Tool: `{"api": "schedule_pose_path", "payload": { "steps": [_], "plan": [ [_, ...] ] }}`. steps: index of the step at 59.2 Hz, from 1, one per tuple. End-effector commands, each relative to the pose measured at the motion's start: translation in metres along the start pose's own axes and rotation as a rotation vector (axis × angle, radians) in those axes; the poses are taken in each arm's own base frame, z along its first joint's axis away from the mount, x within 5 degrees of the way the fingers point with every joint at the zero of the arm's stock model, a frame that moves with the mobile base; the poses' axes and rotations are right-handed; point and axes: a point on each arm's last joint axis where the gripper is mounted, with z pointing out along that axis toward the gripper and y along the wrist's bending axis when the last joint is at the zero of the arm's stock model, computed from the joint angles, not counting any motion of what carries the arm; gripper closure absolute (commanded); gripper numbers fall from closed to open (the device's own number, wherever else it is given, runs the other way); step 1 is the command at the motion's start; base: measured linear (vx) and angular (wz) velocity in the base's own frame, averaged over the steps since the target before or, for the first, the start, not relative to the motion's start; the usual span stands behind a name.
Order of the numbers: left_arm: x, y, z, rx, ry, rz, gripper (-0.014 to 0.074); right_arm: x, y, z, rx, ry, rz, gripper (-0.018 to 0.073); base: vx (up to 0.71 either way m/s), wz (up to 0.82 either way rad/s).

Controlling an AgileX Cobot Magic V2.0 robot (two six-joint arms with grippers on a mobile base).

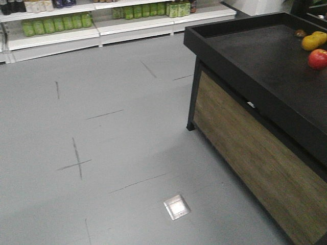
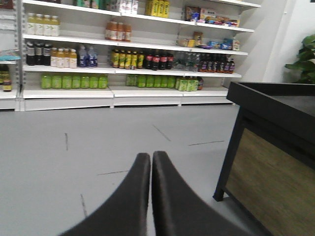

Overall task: Pick three apples into basket with both arms
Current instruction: 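Turn the base to face the light-blue basket on the fruit table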

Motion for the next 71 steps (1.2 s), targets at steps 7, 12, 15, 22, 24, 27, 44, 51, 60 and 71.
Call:
{"api": "schedule_pose_path", "payload": {
  "steps": [7, 12, 15, 22, 24, 27, 44, 51, 60, 71],
  "plan": [
    [-0.0166, -0.0024, -0.0030, 0.016, -0.117, -0.007, 0.0602, -0.0032, 0.0014, -0.0004, -0.017, -0.073, -0.008, 0.0566, 0.12, -0.48],
    [-0.0166, -0.0024, -0.0030, 0.016, -0.117, -0.007, 0.0602, -0.0032, 0.0014, -0.0004, -0.017, -0.073, -0.008, 0.0566, 0.13, -0.50],
    [-0.0166, -0.0024, -0.0030, 0.016, -0.117, -0.007, 0.0602, -0.0032, 0.0014, -0.0004, -0.017, -0.073, -0.008, 0.0566, 0.13, -0.50],
    [-0.0166, -0.0024, -0.0030, 0.016, -0.117, -0.007, 0.0602, -0.0032, 0.0014, -0.0004, -0.017, -0.073, -0.008, 0.0566, 0.13, -0.52],
    [-0.0166, -0.0024, -0.0030, 0.016, -0.117, -0.007, 0.0602, -0.0032, 0.0014, -0.0004, -0.017, -0.073, -0.008, 0.0566, 0.14, -0.53],
    [-0.0166, -0.0024, -0.0030, 0.016, -0.117, -0.007, 0.0602, -0.0032, 0.0014, -0.0004, -0.017, -0.073, -0.008, 0.0566, 0.14, -0.54],
    [-0.0166, -0.0024, -0.0030, 0.016, -0.117, -0.007, 0.0602, -0.0032, 0.0014, -0.0004, -0.017, -0.073, -0.008, 0.0566, 0.14, -0.54],
    [-0.0166, -0.0024, -0.0030, 0.016, -0.117, -0.007, 0.0602, -0.0032, 0.0014, -0.0004, -0.017, -0.073, -0.008, 0.0566, 0.13, -0.53],
    [-0.0166, -0.0024, -0.0030, 0.016, -0.117, -0.007, 0.0602, -0.0032, 0.0014, -0.0004, -0.017, -0.073, -0.008, 0.0566, 0.13, -0.55],
    [-0.0166, -0.0024, -0.0030, 0.016, -0.117, -0.007, 0.0602, -0.0032, 0.0014, -0.0004, -0.017, -0.073, -0.008, 0.0566, 0.13, -0.60]
  ]
}}
